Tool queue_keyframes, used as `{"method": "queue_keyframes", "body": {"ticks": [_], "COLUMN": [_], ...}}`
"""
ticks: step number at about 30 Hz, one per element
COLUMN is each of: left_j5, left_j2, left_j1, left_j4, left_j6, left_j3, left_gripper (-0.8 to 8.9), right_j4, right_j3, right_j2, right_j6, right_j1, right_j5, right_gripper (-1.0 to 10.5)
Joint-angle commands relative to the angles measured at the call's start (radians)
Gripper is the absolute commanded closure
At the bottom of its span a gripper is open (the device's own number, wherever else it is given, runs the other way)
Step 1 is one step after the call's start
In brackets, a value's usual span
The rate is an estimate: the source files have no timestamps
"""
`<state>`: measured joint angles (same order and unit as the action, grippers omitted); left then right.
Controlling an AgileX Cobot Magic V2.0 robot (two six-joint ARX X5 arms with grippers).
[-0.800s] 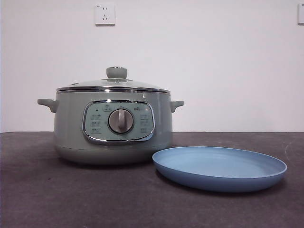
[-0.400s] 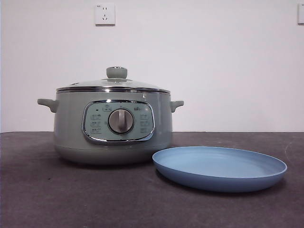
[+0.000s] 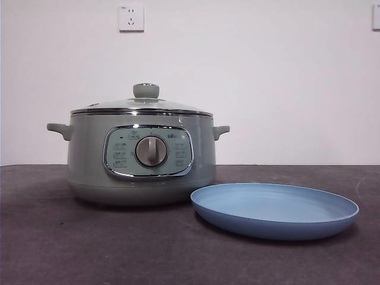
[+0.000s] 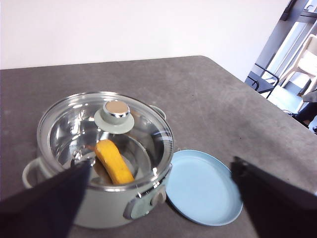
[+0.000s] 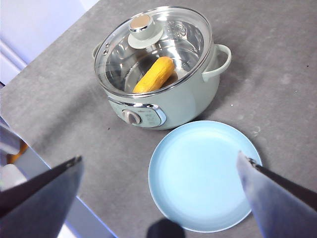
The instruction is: Take the corn out from the steamer,put the corn on the plate,close the lid
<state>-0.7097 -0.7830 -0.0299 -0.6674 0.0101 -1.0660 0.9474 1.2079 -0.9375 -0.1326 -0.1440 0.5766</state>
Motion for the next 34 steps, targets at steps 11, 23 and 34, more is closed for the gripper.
{"method": "queue_keyframes", "body": {"ticks": [11, 23, 34], "left_j5": [0.176, 0.34, 0.451], "left_j2": [-0.251, -0.576, -0.787], "left_j1": [0.187, 0.303, 0.36], "left_j4": [0.317, 0.66, 0.871], "left_j6": [-0.011, -0.011, -0.014], "left_j3": [-0.003, -0.003, -0.003], "left_gripper": [2.26, 2.26, 2.26], "right_j4": [-0.004, -0.003, -0.003], "right_j3": [0.003, 0.003, 0.003], "right_j2": [0.0, -0.005, -0.005], "right_j6": [0.005, 0.005, 0.005], "right_j1": [-0.002, -0.002, -0.002], "right_j5": [0.0, -0.006, -0.006], "right_gripper": [3.2, 3.2, 3.2]}}
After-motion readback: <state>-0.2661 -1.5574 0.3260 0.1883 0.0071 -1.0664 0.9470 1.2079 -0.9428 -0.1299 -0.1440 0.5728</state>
